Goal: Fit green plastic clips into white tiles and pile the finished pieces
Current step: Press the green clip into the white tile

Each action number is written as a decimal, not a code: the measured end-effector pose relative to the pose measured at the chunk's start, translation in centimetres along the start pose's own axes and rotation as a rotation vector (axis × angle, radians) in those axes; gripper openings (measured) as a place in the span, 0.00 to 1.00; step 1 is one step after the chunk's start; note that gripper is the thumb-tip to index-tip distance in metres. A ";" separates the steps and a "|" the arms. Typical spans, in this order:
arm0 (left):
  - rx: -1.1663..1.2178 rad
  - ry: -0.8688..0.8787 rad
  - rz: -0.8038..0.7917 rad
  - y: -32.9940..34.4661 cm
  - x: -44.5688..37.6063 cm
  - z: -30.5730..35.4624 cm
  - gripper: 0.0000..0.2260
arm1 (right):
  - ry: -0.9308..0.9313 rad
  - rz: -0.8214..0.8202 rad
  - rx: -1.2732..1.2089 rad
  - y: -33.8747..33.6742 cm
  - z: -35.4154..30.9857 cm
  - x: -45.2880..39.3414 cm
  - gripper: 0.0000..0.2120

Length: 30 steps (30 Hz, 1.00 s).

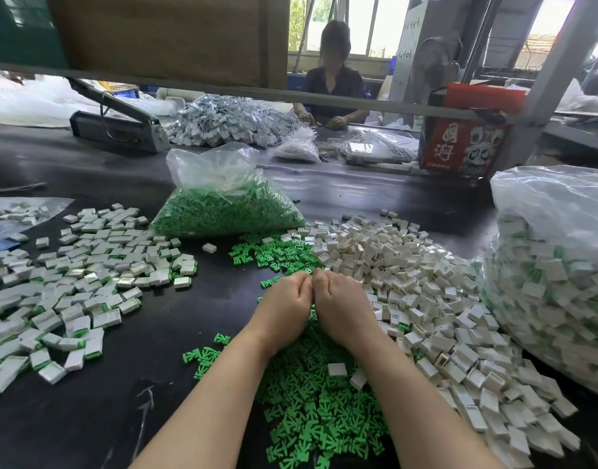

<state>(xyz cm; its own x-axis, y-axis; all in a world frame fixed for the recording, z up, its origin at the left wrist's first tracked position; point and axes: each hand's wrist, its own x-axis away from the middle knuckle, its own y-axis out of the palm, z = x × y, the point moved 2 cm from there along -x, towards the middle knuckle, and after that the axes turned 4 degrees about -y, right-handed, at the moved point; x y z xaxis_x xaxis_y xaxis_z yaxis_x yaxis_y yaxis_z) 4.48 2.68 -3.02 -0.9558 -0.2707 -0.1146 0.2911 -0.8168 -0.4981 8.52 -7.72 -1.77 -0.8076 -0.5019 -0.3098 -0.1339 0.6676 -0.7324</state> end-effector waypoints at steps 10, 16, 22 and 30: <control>-0.003 0.027 0.020 0.5 0.0 0.3 0.15 | 0.005 0.034 -0.009 0.1 0.3 0.0 0.23; -0.060 0.039 -0.043 0.2 -0.1 0.2 0.14 | -0.042 0.014 0.038 0.0 0.7 0.0 0.21; -0.089 0.028 -0.141 -0.3 -0.1 -0.1 0.14 | -0.089 -0.026 0.098 -0.1 0.8 0.0 0.21; 0.511 -0.002 -0.175 -0.8 0.1 0.5 0.12 | 0.167 -0.105 -0.768 -0.5 0.8 -0.3 0.22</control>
<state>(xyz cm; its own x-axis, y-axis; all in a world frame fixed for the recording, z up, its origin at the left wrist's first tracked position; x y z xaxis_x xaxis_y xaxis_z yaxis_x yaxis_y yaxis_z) 4.19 3.09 -2.17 -0.9919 -0.1085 -0.0655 0.1105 -0.9935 -0.0276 9.26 -8.34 -1.85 -0.8363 -0.5345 -0.1223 -0.5236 0.8447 -0.1110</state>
